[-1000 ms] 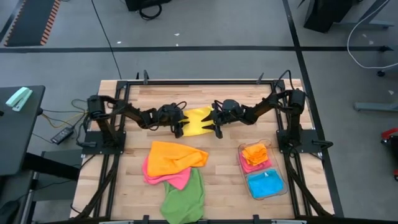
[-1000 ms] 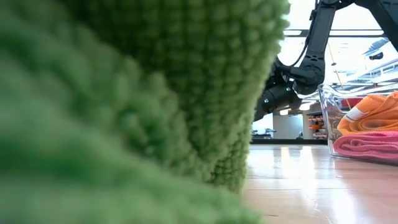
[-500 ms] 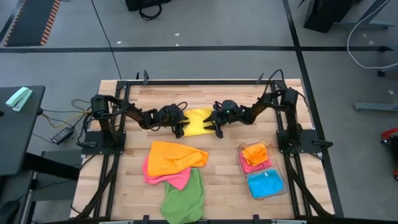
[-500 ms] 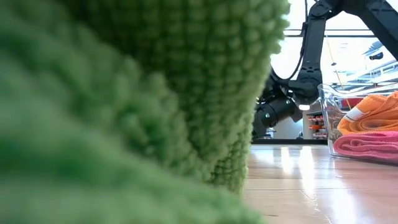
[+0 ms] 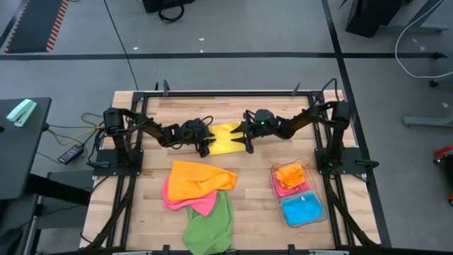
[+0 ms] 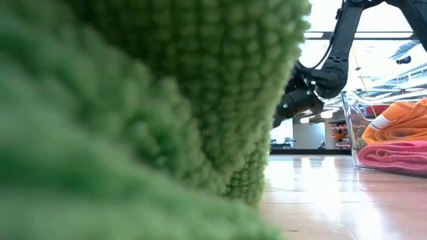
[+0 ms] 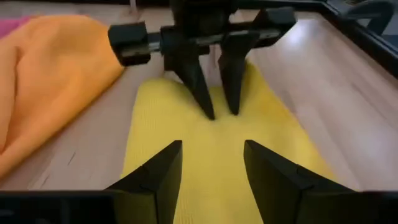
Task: Fold microfiber towels
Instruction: Fold the yellow towel
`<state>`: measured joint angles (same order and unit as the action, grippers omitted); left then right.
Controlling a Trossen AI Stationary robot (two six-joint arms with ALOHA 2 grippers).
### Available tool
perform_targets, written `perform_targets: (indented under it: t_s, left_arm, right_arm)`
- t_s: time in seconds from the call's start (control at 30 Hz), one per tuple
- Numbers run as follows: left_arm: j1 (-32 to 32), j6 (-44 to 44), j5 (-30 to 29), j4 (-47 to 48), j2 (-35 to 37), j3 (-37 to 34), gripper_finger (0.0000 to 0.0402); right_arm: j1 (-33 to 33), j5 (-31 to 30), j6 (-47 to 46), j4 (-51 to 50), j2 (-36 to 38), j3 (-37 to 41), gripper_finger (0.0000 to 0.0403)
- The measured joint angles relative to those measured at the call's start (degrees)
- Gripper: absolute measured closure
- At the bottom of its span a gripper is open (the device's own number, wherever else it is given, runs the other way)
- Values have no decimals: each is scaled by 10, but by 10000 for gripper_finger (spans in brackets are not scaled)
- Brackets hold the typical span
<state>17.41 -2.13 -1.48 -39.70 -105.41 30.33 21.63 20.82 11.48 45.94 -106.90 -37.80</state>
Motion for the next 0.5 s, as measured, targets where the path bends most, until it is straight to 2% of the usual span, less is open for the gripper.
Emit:
perform_targets:
  t_s: [0.17,0.23,0.37,0.5]
  left_arm:
    - [0,0,0,0,0,0,281]
    - [0,0,0,0,0,0,282]
    - [0,0,0,0,0,0,288]
    - [0,0,0,0,0,0,288]
  right_arm:
    - [6,-18,-2,-18,-63,0,223]
    - [5,-29,-6,-16,-67,-2,223]
    - [7,-52,-4,-44,-23,1,223]
    - [8,-56,25,-28,28,-9,223]
